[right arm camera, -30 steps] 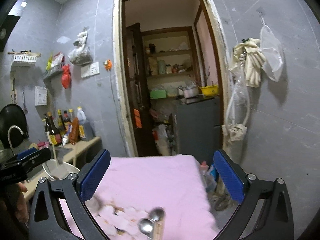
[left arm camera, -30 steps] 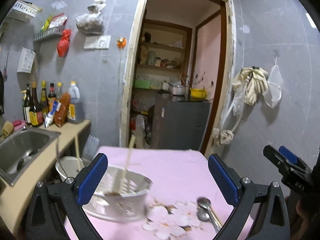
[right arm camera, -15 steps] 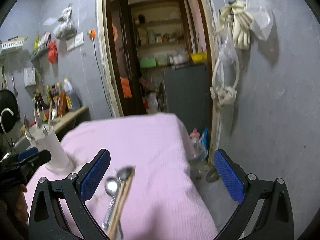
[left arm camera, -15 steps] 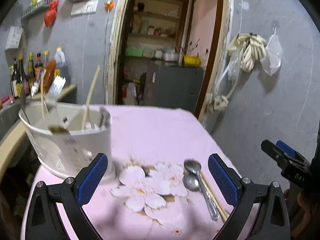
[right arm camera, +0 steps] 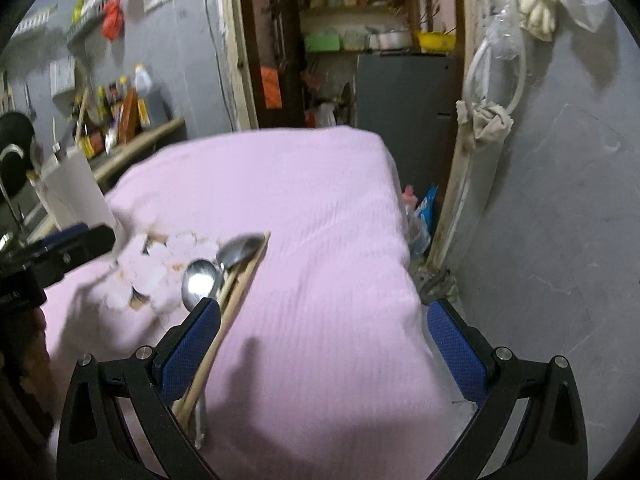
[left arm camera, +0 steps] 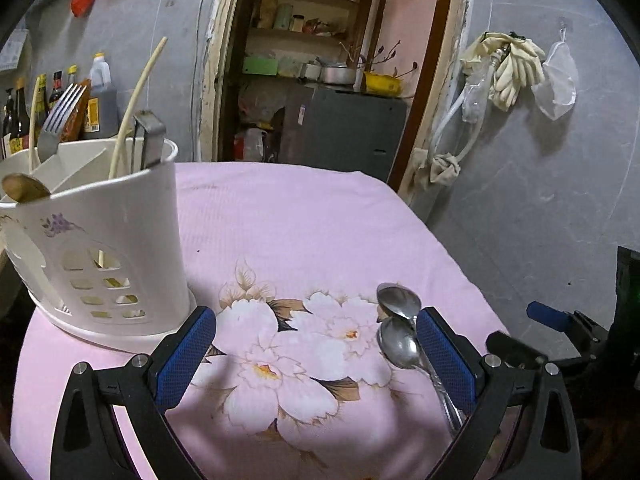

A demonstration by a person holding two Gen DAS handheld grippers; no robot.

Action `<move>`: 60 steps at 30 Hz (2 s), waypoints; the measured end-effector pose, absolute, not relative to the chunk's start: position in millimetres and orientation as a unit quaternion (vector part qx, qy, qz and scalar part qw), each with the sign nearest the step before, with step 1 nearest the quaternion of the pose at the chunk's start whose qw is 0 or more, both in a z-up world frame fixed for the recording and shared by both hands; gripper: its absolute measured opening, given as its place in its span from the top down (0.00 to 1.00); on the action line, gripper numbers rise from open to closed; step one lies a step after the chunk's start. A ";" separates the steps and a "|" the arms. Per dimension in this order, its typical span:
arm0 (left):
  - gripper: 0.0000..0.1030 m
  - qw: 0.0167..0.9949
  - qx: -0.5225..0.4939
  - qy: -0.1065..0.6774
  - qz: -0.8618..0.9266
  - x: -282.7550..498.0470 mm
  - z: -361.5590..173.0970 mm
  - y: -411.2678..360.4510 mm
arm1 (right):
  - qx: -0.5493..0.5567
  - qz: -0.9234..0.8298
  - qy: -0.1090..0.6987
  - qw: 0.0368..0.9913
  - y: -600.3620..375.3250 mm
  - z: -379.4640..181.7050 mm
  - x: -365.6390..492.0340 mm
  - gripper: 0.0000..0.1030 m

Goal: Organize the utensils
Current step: 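Bring both open tools back to the remaining spoons and chopstick, then grasp a silver spoon with the left tool while the right tool grasps a wooden chopstick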

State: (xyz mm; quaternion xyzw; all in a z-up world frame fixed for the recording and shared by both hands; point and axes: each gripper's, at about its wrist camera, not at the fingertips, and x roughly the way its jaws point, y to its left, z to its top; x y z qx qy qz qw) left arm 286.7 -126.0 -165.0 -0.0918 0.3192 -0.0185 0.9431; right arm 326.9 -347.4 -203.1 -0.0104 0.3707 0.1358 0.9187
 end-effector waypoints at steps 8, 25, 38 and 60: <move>0.18 0.933 -0.097 0.346 -0.040 302.2 -177.2 -126.6 | -0.051 0.153 0.414 0.896 -319.3 -213.2 337.5 0.01; 0.65 0.888 -0.133 0.412 -0.153 332.5 -202.2 -143.9 | -0.055 0.091 0.441 0.891 -339.2 -215.1 338.0 0.02; 0.81 0.855 -0.187 0.448 -0.183 352.2 -220.9 -149.0 | -0.084 0.164 0.449 0.874 -325.7 -219.4 364.7 0.37; 0.96 0.874 -0.157 0.446 -0.114 347.0 -203.5 -147.8 | -0.102 0.221 0.486 0.840 -284.0 -211.1 404.1 0.96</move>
